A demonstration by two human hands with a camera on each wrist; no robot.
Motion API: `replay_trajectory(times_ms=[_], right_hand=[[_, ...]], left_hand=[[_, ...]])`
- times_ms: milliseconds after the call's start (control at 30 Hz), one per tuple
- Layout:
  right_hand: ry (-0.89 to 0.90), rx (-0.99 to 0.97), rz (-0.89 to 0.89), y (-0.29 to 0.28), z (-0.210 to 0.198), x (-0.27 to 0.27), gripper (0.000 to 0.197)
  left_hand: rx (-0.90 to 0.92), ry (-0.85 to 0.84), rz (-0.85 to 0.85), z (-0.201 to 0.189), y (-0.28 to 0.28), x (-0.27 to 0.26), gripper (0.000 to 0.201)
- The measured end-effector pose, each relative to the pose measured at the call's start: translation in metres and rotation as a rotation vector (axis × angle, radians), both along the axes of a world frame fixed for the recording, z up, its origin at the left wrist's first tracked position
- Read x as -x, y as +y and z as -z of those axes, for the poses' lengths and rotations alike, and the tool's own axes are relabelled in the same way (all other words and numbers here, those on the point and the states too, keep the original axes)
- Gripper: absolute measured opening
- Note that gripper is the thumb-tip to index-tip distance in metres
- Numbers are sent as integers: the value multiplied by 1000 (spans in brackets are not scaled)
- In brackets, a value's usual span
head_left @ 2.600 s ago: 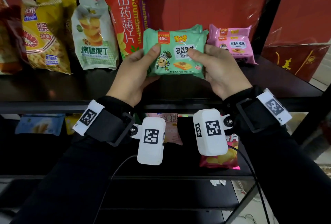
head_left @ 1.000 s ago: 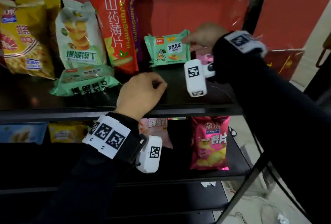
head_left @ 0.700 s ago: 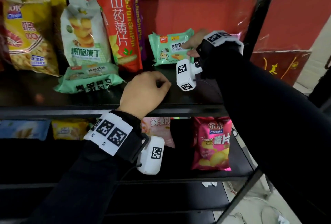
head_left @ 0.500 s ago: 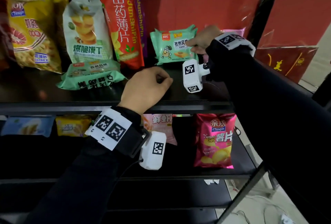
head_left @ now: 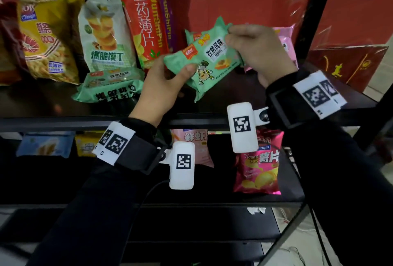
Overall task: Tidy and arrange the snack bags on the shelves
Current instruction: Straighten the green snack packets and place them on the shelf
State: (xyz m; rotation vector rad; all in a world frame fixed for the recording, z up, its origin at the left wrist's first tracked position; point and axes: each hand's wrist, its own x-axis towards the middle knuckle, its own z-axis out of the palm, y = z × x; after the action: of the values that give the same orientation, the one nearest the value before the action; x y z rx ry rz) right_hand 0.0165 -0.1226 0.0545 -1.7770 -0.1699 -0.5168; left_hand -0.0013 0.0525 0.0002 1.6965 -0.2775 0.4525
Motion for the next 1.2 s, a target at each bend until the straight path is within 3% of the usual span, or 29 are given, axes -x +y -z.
replay_trajectory(times_ms=[100,167,233,367,667,800,967,1067,1200], right_hand=[[130,-133,-80,13,16,10,55],[322,-192,-295,22,26,17,38],[390,-275,-442,29,33,20,18],[323,-346,-383,30,36,19,13],[230,-317,-307,35,43,20,17],[238,-279,-366,33,42,24,23],[189,-339,-377,33,43,27,36],[186,-322,-406,34,43,29,41],[159,-378,-410,35,41,32,38]], left_hand=[[105,-2,-32,-2,2,1,20],[177,8,-17,-3,3,1,19],[206,30,17,-3,7,2,25],[104,60,24,1,14,-1,55],[93,146,190,0,17,-4,67],[-14,117,223,0,17,0,61],[37,117,280,-3,16,4,25],[127,101,289,-1,17,3,20],[107,88,302,0,17,2,24]])
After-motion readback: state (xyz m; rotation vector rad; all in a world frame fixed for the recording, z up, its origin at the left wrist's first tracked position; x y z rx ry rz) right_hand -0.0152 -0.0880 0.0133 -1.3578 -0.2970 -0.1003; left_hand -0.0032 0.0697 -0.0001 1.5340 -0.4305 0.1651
